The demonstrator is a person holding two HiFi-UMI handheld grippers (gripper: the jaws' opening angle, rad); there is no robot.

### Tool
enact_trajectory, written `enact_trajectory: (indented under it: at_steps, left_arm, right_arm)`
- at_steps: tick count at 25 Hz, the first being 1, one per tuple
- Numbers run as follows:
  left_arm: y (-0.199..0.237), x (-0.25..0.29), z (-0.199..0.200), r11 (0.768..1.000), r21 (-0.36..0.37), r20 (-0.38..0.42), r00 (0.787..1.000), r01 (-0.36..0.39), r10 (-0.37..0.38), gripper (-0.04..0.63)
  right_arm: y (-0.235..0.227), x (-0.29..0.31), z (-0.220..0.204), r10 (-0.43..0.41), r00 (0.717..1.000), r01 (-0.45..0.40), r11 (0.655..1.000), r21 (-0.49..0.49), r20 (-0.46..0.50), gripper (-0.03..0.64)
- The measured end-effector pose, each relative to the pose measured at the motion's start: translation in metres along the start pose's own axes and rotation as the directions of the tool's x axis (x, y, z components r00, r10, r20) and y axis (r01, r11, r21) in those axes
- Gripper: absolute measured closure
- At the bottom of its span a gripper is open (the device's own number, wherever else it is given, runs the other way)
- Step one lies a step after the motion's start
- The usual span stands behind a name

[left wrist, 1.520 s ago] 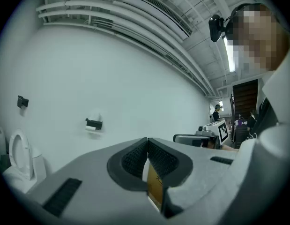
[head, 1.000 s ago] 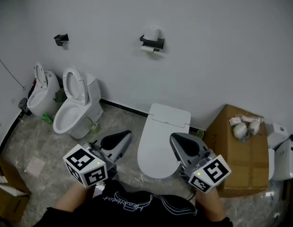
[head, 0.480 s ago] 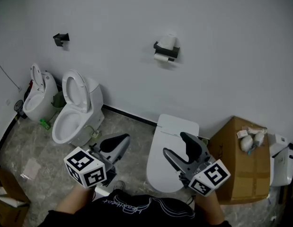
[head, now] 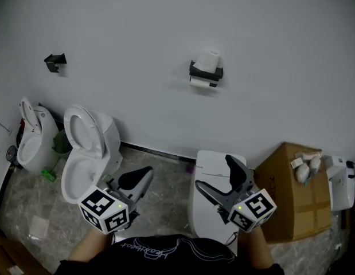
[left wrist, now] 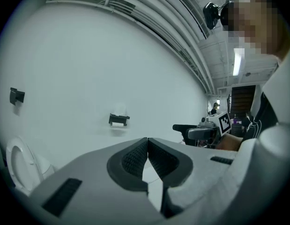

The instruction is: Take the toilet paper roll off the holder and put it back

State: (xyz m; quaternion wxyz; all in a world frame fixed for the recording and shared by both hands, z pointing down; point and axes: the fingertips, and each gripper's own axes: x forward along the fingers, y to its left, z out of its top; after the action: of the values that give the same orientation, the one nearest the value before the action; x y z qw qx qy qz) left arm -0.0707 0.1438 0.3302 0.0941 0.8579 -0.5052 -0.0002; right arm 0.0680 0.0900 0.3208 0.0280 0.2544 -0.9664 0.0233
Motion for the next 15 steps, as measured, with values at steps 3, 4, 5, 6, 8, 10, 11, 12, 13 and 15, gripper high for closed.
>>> enact_trajectory:
  at_steps: [3, 4, 5, 6, 8, 10, 11, 12, 13, 15]
  left_arm:
    - [0.03, 0.001, 0.003, 0.999, -0.022, 0.0, 1.0, 0.028, -0.028, 0.589]
    - [0.039, 0.003, 0.004, 0.999, -0.032, 0.004, 0.999, 0.037, -0.037, 0.589]
    - [0.047, 0.005, 0.005, 0.998, -0.039, 0.008, 0.999, 0.044, -0.044, 0.589]
    - [0.054, 0.008, 0.005, 0.998, -0.045, 0.01, 0.999, 0.052, -0.052, 0.589]
    - [0.066, 0.016, 0.005, 0.996, -0.053, 0.007, 0.998, 0.07, -0.07, 0.589]
    - [0.076, 0.026, 0.005, 0.995, -0.056, 0.001, 0.997, 0.083, -0.083, 0.589]
    - [0.081, 0.031, 0.006, 0.995, -0.056, 0.0, 0.996, 0.088, -0.088, 0.589]
    - [0.087, 0.037, 0.006, 0.994, -0.058, 0.0, 0.996, 0.092, -0.093, 0.589]
    - [0.092, 0.043, 0.006, 0.993, -0.063, -0.001, 0.995, 0.096, -0.096, 0.589]
    - [0.103, 0.058, 0.006, 0.992, -0.075, -0.004, 0.995, 0.104, -0.104, 0.589]
  right_arm:
    - [0.001, 0.029, 0.006, -0.011, 1.0, 0.011, 1.0, 0.001, 0.022, 0.124]
    - [0.0, 0.036, 0.006, -0.019, 1.0, 0.019, 1.0, 0.001, 0.023, 0.124]
    - [-0.002, 0.042, 0.005, -0.029, 0.999, 0.029, 1.0, -0.001, 0.02, 0.124]
    - [-0.004, 0.048, 0.006, -0.037, 0.999, 0.037, 0.999, 0.003, 0.022, 0.123]
    - [-0.009, 0.059, 0.009, -0.035, 0.999, 0.035, 0.999, 0.016, 0.04, 0.124]
    - [-0.019, 0.067, 0.007, -0.042, 0.999, 0.042, 0.999, 0.006, 0.029, 0.124]
    - [-0.026, 0.071, 0.004, -0.054, 0.998, 0.054, 0.999, -0.002, 0.013, 0.124]
    - [-0.034, 0.075, 0.002, -0.066, 0.998, 0.066, 0.998, -0.007, 0.002, 0.124]
    - [-0.041, 0.079, 0.002, -0.075, 0.997, 0.075, 0.997, -0.009, -0.003, 0.124]
    - [-0.055, 0.09, 0.003, -0.081, 0.997, 0.081, 0.997, -0.014, 0.0, 0.124]
